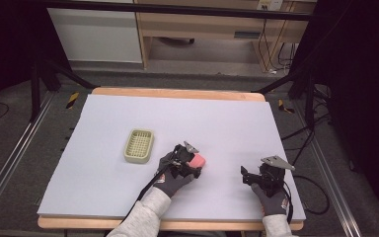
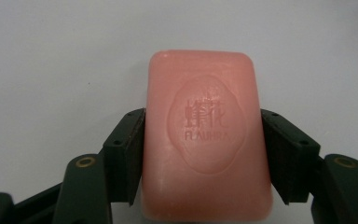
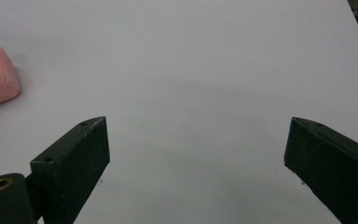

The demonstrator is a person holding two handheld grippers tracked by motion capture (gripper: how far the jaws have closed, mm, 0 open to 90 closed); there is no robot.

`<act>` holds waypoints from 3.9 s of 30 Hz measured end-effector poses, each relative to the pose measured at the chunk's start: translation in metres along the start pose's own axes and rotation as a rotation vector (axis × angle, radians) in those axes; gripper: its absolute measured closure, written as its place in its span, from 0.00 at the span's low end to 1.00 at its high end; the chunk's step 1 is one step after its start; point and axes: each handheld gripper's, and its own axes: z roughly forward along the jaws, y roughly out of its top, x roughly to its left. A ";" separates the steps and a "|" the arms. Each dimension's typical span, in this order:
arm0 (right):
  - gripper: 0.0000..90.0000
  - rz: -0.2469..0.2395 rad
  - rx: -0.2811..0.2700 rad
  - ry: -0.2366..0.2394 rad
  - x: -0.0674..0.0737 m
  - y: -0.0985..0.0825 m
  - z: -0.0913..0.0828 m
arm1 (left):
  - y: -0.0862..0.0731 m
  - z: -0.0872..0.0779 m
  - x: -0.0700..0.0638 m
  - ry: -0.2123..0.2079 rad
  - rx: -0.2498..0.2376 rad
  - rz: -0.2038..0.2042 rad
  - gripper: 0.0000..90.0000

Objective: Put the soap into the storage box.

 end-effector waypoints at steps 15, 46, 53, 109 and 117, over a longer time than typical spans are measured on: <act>0.08 0.002 0.000 0.004 0.000 0.000 0.000 | 0.002 0.004 -0.001 0.005 0.006 0.042 0.41; 0.08 0.003 0.000 0.000 -0.001 0.000 -0.001 | 0.005 -0.032 0.013 -0.026 0.000 0.065 0.41; 0.08 0.004 0.001 0.001 -0.001 0.000 -0.001 | 0.004 -0.051 0.026 -0.019 -0.036 0.043 0.41; 0.08 0.009 0.005 -0.004 0.002 0.000 0.002 | -0.024 -0.119 0.128 0.111 -0.098 -0.144 0.41; 0.08 0.004 0.004 -0.006 0.003 0.000 0.002 | -0.024 -0.121 0.141 0.141 -0.111 -0.183 0.41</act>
